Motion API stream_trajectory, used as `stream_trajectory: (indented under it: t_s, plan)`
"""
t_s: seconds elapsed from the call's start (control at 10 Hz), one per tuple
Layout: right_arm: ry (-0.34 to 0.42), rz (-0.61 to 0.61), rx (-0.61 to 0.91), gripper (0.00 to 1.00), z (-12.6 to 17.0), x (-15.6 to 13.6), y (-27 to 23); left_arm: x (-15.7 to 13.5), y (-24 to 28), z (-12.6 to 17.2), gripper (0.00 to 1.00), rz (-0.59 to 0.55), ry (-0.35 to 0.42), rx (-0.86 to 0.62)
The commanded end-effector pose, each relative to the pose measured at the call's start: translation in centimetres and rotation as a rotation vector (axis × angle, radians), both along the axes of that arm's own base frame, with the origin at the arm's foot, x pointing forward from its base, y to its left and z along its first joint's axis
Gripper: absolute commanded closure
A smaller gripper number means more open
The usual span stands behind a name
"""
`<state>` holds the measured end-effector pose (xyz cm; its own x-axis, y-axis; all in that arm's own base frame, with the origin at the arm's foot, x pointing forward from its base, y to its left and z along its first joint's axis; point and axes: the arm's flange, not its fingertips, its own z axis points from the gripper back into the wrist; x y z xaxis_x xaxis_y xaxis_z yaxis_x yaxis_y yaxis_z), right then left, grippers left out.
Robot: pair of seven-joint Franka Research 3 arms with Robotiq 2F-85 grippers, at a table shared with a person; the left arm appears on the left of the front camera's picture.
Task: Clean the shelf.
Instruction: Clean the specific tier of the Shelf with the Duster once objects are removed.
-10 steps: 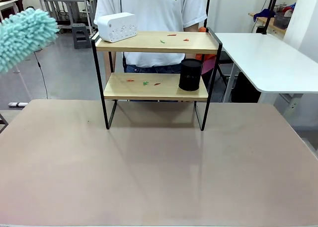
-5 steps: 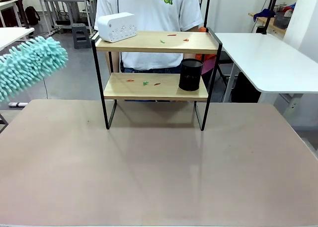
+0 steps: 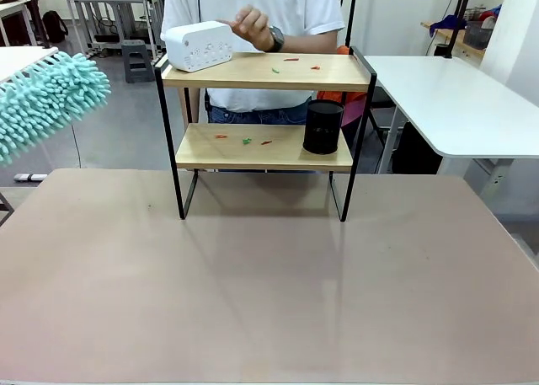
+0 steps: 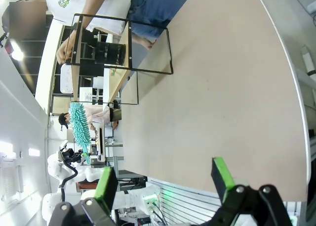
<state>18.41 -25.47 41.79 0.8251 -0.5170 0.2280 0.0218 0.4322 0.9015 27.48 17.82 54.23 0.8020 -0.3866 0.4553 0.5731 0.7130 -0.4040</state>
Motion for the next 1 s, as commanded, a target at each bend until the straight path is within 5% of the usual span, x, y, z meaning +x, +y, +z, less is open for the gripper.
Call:
stream_trajectory:
  t_s: [0.0, 0.7, 0.8, 0.9]
  plan:
    - [-0.034, 0.003, -0.002, 0.0, 0.3, 0.2, -0.1, 0.1, 0.0, 0.2, 1.0, 0.011, -0.004, -0.024]
    - [-0.034, 0.003, -0.002, 0.0, 0.3, 0.2, -0.1, 0.1, 0.0, 0.2, 1.0, 0.011, -0.004, -0.024]
    - [-0.034, 0.003, -0.002, 0.0, 0.3, 0.2, -0.1, 0.0, 0.0, 0.0, 0.88, -0.001, 0.001, -0.003]
    - [-0.034, 0.003, -0.002, 0.0, 0.3, 0.2, -0.1, 0.0, -0.6, 2.4, 0.88, 0.027, -0.012, -0.005]
